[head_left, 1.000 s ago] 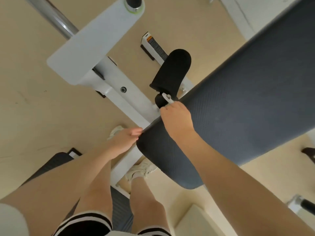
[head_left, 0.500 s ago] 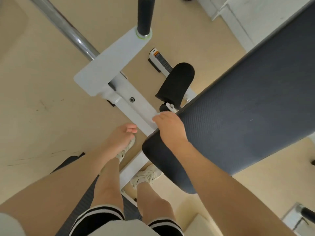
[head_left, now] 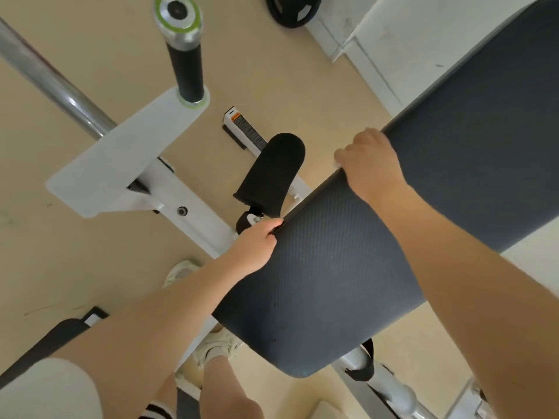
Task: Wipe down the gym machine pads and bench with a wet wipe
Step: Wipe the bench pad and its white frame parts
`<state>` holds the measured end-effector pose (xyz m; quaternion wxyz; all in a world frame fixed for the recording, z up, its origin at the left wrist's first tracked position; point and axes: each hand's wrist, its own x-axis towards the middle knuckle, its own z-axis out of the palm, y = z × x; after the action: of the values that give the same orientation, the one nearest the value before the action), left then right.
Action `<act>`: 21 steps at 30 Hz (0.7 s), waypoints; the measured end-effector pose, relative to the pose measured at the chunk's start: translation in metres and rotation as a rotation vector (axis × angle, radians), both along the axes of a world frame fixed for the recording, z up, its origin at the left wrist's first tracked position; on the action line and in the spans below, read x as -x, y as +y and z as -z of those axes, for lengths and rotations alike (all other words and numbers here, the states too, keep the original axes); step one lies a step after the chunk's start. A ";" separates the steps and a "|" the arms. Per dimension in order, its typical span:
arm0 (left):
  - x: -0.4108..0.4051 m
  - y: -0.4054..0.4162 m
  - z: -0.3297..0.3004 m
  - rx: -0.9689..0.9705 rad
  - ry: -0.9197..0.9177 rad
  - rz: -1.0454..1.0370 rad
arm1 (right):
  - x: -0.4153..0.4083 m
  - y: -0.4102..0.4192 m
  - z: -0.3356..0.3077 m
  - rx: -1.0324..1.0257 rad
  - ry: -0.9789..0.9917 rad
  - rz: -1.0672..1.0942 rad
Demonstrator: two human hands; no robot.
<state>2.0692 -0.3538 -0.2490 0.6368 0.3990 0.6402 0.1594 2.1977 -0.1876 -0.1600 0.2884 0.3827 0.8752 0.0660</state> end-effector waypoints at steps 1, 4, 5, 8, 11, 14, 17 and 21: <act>-0.002 0.005 0.001 -0.015 0.026 0.021 | 0.001 0.002 -0.003 -0.009 -0.009 0.051; 0.006 0.015 0.000 -0.021 0.050 0.104 | 0.019 -0.026 0.002 0.033 -0.099 0.007; 0.011 0.016 -0.001 -0.007 0.033 0.128 | 0.025 -0.042 0.008 0.071 -0.089 -0.037; 0.021 0.007 -0.009 0.024 0.030 0.094 | 0.037 -0.081 0.022 0.206 0.007 -0.019; 0.029 -0.005 -0.022 0.043 0.071 -0.088 | 0.041 -0.102 0.033 0.424 0.093 0.145; 0.035 -0.019 -0.047 0.016 0.003 -0.261 | 0.044 -0.127 0.016 0.632 0.673 0.791; 0.035 -0.031 -0.088 -0.048 -0.114 -0.352 | 0.035 -0.145 -0.017 0.807 1.112 1.245; 0.027 -0.042 -0.131 -0.134 -0.117 -0.301 | 0.024 -0.165 -0.050 0.932 1.324 1.278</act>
<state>2.0425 -0.3957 -0.1183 0.6139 0.3301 0.6426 0.3181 2.1733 -0.3530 -0.1097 -0.1506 0.5862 0.4304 -0.6697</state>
